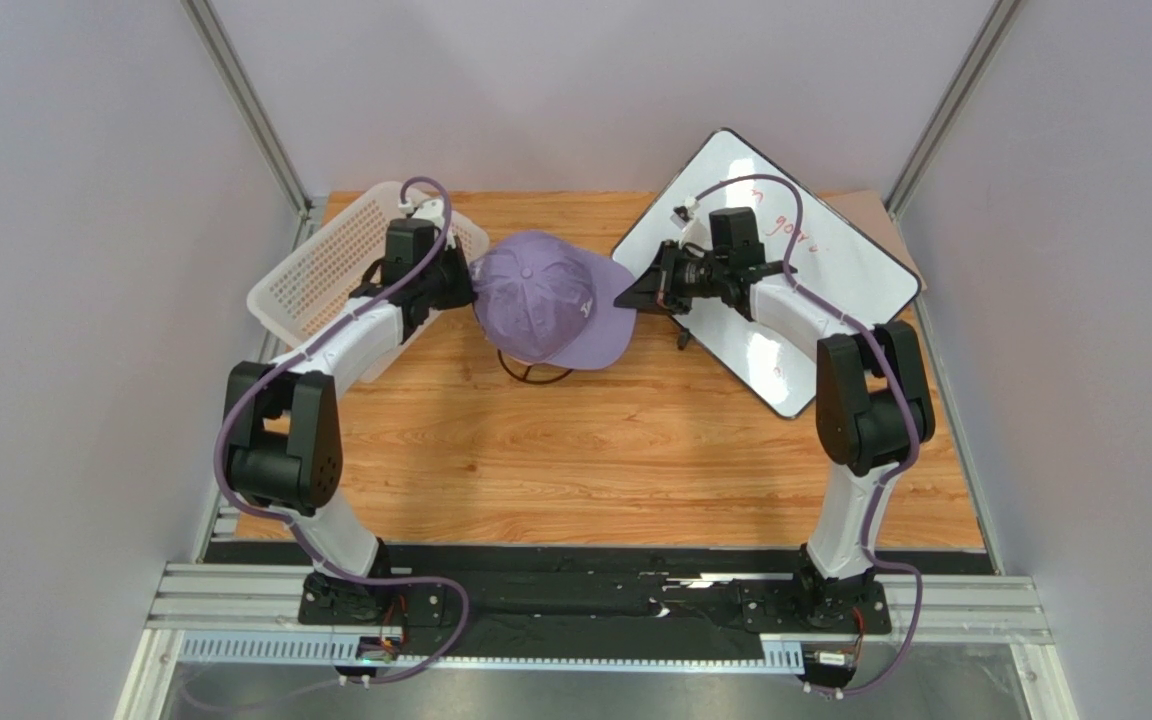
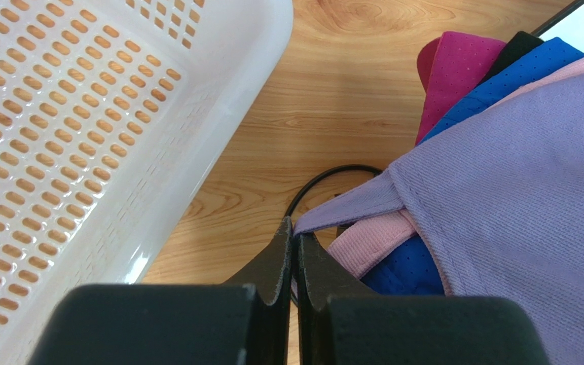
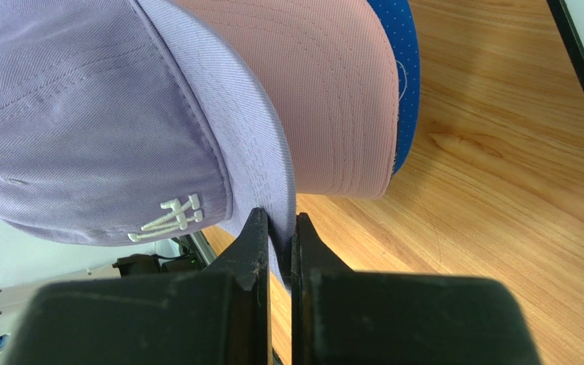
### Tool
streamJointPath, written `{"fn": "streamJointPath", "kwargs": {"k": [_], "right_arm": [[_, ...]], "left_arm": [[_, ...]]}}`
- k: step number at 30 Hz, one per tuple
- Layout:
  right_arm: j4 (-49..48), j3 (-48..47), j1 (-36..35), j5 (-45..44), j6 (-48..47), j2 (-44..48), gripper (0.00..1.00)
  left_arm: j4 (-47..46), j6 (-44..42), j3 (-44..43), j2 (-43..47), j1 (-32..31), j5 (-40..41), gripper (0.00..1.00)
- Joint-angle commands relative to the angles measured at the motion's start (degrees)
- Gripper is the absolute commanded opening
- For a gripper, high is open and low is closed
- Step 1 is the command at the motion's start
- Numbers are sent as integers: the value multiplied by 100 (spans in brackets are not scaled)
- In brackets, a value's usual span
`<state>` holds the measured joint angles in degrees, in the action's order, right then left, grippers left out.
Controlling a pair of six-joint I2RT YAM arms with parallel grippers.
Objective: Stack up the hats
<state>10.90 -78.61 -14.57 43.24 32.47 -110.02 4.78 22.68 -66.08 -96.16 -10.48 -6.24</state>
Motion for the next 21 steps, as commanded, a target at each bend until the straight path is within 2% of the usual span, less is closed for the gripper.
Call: {"fn": "streamJointPath", "kwargs": {"k": [1, 5, 7, 8, 10, 11, 12, 13, 19, 21], "right_arm": [[1117, 223, 218, -2057, -724, -327, 0], [1125, 258, 218, -1960, -716, -135, 0], [1117, 293, 218, -1882, -707, -20, 6], [1125, 311, 218, -1864, -707, 41, 19], [1125, 320, 235, -1750, -707, 208, 37], [1125, 320, 252, -1714, -689, 270, 57], [1125, 320, 261, -1679, -698, 383, 60], [1143, 294, 331, -1627, -698, 454, 72], [1205, 319, 402, -1583, -882, 1200, 76], [1134, 346, 376, -1495, -944, 1386, 76]], "left_arm": [[805, -70, 140, -430, 178, 352, 0], [919, -70, -36, -605, 266, 106, 0], [972, -88, -185, -623, 266, 44, 0], [1025, -97, -238, -641, 266, 44, 0], [1086, -123, -387, -658, 266, 44, 0], [1139, -141, -431, -676, 266, 44, 0], [1157, -158, -484, -685, 266, 35, 0], [1175, -167, -493, -702, 266, 26, 0], [1166, -123, -476, -632, 266, -132, 0], [1140, -62, -467, -580, 266, -237, 6]]}}
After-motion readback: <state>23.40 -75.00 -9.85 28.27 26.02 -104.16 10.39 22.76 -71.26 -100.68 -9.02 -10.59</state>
